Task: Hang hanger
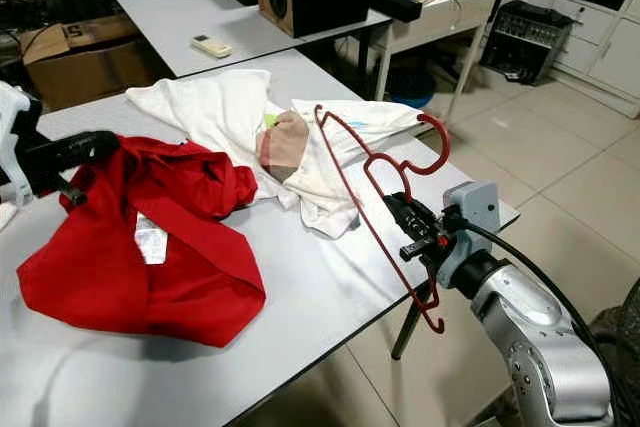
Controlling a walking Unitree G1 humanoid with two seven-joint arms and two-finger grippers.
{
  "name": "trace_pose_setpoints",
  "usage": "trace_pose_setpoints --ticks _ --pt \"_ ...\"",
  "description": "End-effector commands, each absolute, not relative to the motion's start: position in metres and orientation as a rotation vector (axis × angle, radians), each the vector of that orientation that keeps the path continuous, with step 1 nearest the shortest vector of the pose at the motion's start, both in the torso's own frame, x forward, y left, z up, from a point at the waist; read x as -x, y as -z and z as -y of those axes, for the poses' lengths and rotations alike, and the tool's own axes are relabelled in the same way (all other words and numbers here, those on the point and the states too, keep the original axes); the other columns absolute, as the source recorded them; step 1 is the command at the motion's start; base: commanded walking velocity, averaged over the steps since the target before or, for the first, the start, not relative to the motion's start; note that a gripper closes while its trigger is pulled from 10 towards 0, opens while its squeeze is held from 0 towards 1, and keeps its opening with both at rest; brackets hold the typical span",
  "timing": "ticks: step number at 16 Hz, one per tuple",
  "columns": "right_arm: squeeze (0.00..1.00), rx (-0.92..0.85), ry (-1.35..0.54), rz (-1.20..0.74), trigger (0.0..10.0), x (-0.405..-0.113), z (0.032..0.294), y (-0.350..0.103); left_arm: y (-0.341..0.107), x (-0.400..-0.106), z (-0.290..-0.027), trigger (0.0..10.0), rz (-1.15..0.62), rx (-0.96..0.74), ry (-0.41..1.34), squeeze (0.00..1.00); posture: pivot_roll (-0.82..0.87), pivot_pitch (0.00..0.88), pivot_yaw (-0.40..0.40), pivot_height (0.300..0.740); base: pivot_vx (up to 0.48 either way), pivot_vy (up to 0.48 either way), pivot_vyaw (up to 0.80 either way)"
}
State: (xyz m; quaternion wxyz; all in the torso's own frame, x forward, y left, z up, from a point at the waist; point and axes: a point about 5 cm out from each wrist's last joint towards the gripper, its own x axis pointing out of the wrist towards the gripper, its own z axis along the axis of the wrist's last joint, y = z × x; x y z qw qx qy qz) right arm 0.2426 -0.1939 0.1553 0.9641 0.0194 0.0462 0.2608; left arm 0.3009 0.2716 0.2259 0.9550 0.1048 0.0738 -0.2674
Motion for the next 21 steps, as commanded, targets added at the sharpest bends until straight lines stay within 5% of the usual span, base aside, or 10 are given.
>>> trace_pose_setpoints --ticks 1,5,8,11,21 --pt "0.00 -0.033 -0.585 -0.044 10.0 -0.238 0.188 -0.166 -0.240 -0.303 -0.264 0.0 -0.066 -0.233 0.578 0.00 -0.09 0.000 0.060 0.727 0.000 0.000 0.00" --pt "0.00 -0.033 -0.585 -0.044 10.0 -0.238 0.188 -0.166 -0.240 -0.303 -0.264 0.0 -0.066 -0.233 0.578 0.00 -0.09 0.000 0.060 0.727 0.000 0.000 0.00" --pt "0.00 -0.046 -0.846 -0.072 10.0 -0.213 0.161 -0.169 -0.260 -0.310 -0.262 0.0 0.056 -0.252 0.619 0.00 -0.10 0.000 0.079 0.727 0.000 0.000 0.00" --pt "0.00 -0.062 -0.889 -0.111 10.0 -0.208 0.159 -0.163 -0.270 -0.303 -0.254 0.0 0.126 -0.222 0.685 0.00 -0.09 0.000 0.072 0.727 0.000 0.000 0.00" --pt "0.00 -0.043 -1.005 -0.189 10.0 -0.227 0.155 -0.150 -0.264 -0.272 -0.232 0.0 0.070 -0.228 0.974 0.00 -0.06 0.000 0.037 0.727 0.000 0.000 0.00"
